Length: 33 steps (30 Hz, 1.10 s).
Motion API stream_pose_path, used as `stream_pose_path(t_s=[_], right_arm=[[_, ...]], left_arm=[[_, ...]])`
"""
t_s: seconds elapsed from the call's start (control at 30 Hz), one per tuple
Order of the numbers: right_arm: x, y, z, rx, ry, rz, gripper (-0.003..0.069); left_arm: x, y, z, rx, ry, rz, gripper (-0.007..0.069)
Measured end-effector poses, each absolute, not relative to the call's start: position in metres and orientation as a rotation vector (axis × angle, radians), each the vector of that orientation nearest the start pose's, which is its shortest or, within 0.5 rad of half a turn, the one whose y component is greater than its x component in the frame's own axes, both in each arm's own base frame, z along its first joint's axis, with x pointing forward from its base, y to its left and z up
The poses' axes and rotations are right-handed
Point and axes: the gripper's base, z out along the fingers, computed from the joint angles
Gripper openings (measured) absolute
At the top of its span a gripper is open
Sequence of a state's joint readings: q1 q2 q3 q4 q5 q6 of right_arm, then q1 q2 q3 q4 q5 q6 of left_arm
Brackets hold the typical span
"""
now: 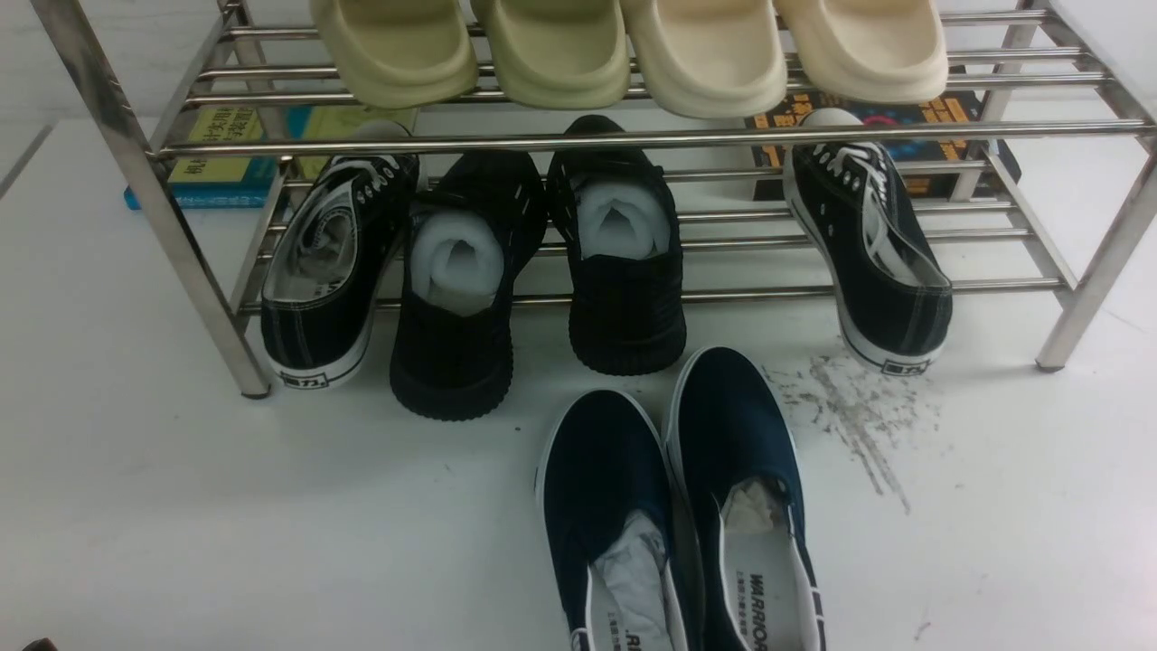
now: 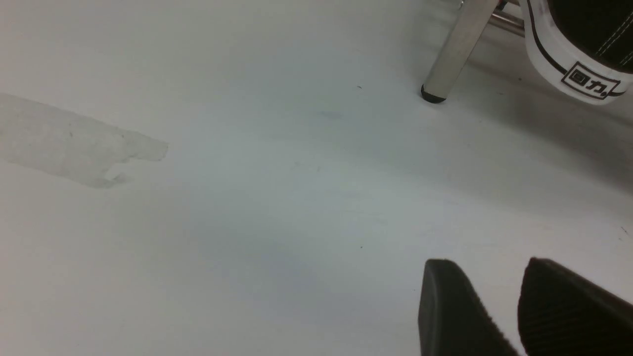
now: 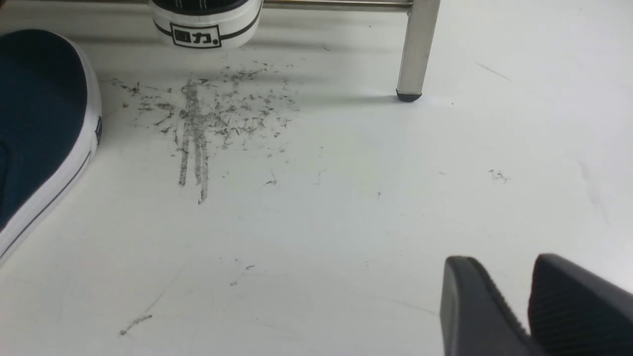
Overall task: Take the shoes off the shelf with your hand on the white table.
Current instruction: 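Grasp the leftmost shoe on the bottom shelf of the shoe rack with the left gripper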
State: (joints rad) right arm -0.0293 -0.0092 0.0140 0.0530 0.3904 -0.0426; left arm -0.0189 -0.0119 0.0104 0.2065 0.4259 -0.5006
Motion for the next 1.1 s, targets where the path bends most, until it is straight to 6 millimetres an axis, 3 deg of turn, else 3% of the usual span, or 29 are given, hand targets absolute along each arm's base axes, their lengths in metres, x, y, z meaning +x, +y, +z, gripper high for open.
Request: stream_pose_path(t_s=[0.4,0.6,0.77,1.1], right_arm=[[0.052,0.0,0.174,0.02,1.878,0.003,0.0218],[0.052,0.0,0.174,0.02,1.878,0.003,0.0227],[0.052,0.0,0.174,0.02,1.878,0.003,0.0234],[0.052,0.0,0.174,0.02,1.878,0.003,0.0237]], left_arm=[[0.051,0.007,0.173,-0.342,1.863,-0.15,0.0242],[0.054,-0.004,0.176,-0.78,1.707,-0.679,0.0242],[0.054,-0.009,0.178,-1.042,1.592,-0.967,0.0242],[0.054,-0.009,0.179,-1.057,1.576,-0.982,0.0242]])
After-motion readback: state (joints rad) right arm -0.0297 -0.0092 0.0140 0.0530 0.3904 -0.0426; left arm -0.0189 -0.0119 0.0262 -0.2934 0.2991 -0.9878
